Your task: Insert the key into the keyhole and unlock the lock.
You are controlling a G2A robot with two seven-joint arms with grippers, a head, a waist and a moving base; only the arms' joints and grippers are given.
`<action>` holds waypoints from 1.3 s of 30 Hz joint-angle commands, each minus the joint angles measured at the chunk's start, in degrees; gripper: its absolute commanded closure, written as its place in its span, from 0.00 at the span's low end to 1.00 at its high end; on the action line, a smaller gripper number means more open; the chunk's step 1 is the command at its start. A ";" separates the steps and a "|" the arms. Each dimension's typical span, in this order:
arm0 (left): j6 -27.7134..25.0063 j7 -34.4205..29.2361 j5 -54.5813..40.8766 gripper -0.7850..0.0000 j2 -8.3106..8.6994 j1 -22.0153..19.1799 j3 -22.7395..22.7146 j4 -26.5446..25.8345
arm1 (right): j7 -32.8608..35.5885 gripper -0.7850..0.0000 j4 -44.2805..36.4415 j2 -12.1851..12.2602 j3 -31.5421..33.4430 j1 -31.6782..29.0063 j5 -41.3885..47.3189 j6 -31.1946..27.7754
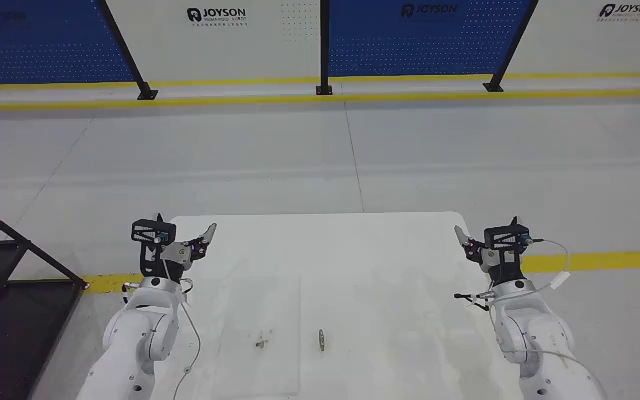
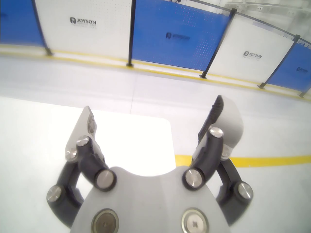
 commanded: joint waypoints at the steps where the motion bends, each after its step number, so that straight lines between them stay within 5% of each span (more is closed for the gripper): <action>1: 0.00 0.00 0.00 0.00 0.00 0.00 0.00 0.00 | 0.00 0.00 0.00 0.00 0.00 0.00 0.00 0.00; 13: -0.38 0.92 3.96 0.00 0.15 0.69 0.13 0.23 | 0.00 0.00 0.00 0.00 0.00 0.00 0.00 0.00; 18: -5.90 4.79 5.83 0.00 0.65 6.72 -3.10 -2.53 | 0.00 0.00 0.00 0.00 0.00 0.00 0.00 0.00; 25: -22.01 10.20 4.44 0.00 1.41 22.54 -8.10 -11.65 | 0.00 0.00 0.00 0.00 0.00 0.00 0.00 0.00; 32: -35.85 3.82 4.87 0.00 2.09 30.03 -7.25 -16.28 | 0.00 0.00 0.00 0.00 0.00 0.00 0.00 0.00; 39: -34.10 -15.53 3.23 0.00 2.07 28.46 -2.20 -17.23 | 0.00 0.00 0.00 0.00 0.00 0.00 0.00 0.00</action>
